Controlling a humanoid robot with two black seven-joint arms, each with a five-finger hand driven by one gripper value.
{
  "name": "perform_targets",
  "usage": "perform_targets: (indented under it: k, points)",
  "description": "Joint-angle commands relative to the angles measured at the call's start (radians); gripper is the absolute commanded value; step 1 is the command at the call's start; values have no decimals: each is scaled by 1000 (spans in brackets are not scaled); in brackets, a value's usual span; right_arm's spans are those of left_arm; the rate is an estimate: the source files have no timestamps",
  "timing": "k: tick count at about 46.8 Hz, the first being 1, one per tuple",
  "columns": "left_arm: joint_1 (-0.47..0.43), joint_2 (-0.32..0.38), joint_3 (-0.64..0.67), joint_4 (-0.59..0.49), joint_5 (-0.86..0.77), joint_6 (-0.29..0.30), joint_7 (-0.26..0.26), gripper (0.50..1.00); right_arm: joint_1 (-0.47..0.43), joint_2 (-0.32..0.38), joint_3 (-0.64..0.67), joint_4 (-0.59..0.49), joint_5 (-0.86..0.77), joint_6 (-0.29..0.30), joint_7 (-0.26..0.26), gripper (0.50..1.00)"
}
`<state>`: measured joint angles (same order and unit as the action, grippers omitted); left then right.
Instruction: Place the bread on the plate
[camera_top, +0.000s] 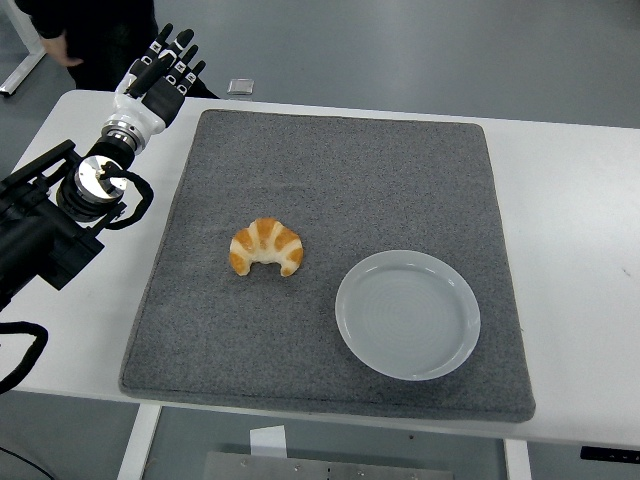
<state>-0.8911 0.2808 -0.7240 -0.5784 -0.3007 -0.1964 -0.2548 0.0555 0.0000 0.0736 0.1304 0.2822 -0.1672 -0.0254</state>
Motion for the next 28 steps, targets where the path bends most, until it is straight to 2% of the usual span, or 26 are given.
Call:
perform_targets:
  k: [1, 17, 28]
  points:
    - [1, 0, 0, -1, 3, 0, -1, 1000, 0, 0, 0, 0, 0, 0, -1, 952]
    - [-20, 26, 12, 11, 18, -3, 0, 1000, 0, 0, 0, 0, 0, 0, -1, 952]
    - [-69, 63, 12, 45, 193, -3, 2, 1000, 0, 0, 0, 0, 0, 0, 1, 952]
